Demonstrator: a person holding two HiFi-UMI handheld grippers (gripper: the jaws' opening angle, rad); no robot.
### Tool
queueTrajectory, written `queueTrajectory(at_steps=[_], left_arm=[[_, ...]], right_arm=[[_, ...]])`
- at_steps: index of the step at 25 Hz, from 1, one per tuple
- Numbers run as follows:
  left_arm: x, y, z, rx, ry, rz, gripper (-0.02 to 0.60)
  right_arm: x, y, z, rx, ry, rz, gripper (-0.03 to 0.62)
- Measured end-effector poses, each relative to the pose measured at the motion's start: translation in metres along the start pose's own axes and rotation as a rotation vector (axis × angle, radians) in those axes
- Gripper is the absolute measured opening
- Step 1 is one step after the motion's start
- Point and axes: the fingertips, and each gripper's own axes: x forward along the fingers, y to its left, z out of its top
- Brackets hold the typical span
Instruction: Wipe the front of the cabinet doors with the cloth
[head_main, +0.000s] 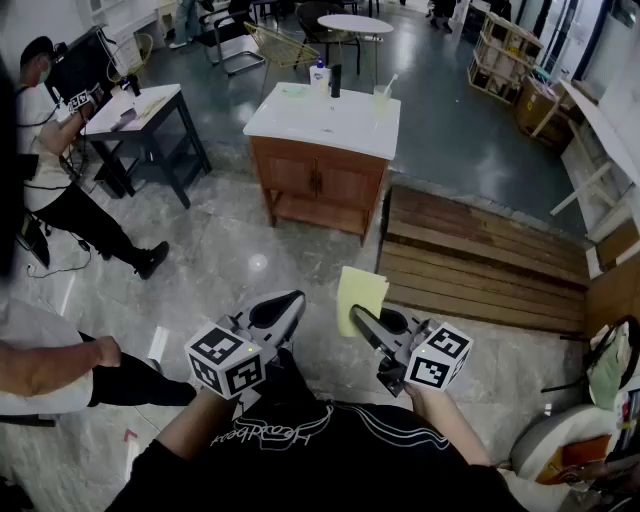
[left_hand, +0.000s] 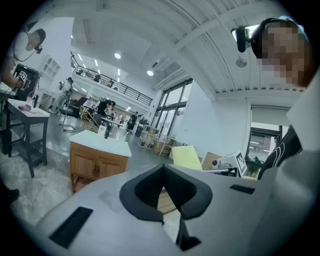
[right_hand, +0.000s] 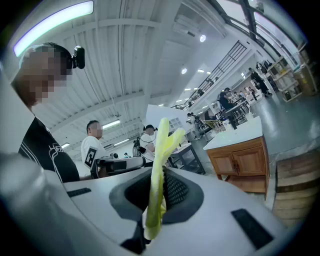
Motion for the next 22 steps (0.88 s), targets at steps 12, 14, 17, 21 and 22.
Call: queueTrajectory(at_steps=[12,14,17,21,22], left_arm=[[0.014,0.02,0.006,-0.038,0.01,0.008,0.006],[0.018,0.028,0.004,-0.053,0.016,0.006,0.006],[0.024,0.045,-0.001,-0.078,0.029,0.002,0.006],[0.028,0.081,-0.005,-0.121,0.051,0.011,0.006],[0.029,0.091,-0.006,-0.139,0.059,0.014,0.006]], right_arm=[[0.012,-0.014,0.008,0.021,-0.006,-0.006,0.041],[0.018,-0.018,0.007,0.026,-0.002,-0.008,0.041],[0.033,-0.03,0.003,0.04,0.004,-0.017,0.041],[0.062,-0.048,-0.002,0.08,0.022,-0.027,0.041],[0.071,-0.052,-0.003,0.095,0.028,-0.023,0.041]])
